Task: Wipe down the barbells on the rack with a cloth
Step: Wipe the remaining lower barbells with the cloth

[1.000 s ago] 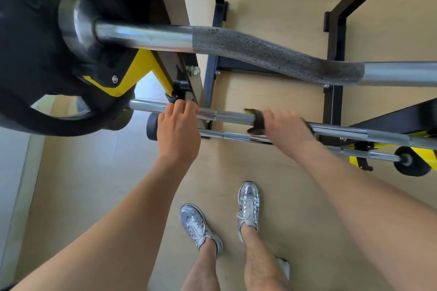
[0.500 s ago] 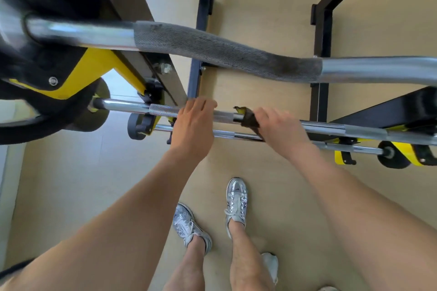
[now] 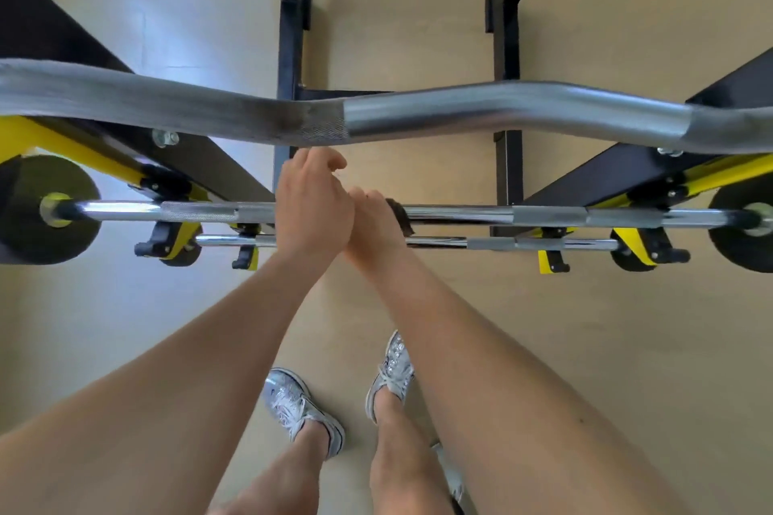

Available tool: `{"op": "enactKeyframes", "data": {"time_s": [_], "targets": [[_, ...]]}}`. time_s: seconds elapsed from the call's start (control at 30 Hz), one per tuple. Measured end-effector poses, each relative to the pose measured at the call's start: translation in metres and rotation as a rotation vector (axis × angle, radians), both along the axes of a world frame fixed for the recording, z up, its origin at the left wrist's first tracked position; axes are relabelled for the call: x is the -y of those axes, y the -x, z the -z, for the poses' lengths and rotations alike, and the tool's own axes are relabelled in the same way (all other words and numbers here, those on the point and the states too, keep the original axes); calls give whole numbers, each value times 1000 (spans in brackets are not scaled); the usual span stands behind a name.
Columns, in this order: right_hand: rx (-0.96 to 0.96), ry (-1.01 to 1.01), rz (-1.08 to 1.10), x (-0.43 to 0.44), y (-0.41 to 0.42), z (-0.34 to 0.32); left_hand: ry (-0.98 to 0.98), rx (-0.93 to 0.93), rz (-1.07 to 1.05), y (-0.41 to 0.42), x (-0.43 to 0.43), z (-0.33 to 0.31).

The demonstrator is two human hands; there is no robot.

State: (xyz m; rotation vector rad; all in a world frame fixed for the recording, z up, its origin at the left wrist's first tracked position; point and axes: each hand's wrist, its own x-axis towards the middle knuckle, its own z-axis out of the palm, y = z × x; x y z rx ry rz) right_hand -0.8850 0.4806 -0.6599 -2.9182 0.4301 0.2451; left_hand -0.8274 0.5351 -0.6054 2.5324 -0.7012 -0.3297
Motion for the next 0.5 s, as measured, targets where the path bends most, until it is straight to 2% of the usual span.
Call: {"op": "enactKeyframes", "data": {"time_s": [0.13, 0.23, 0.3, 0.4, 0.5], "targets": [[14, -53, -35, 79, 80, -3, -36, -9, 50, 10, 16, 2], [-28, 44, 213, 158, 164, -6, -29, -47, 130, 29, 29, 5], [-80, 31, 363, 186, 193, -13, -35, -70, 172, 36, 36, 7], [-134, 87, 455, 173, 175, -16, -38, -74, 188, 35, 38, 6], [-111, 53, 374, 111, 120, -13, -22, -83, 128, 20, 31, 7]]}}
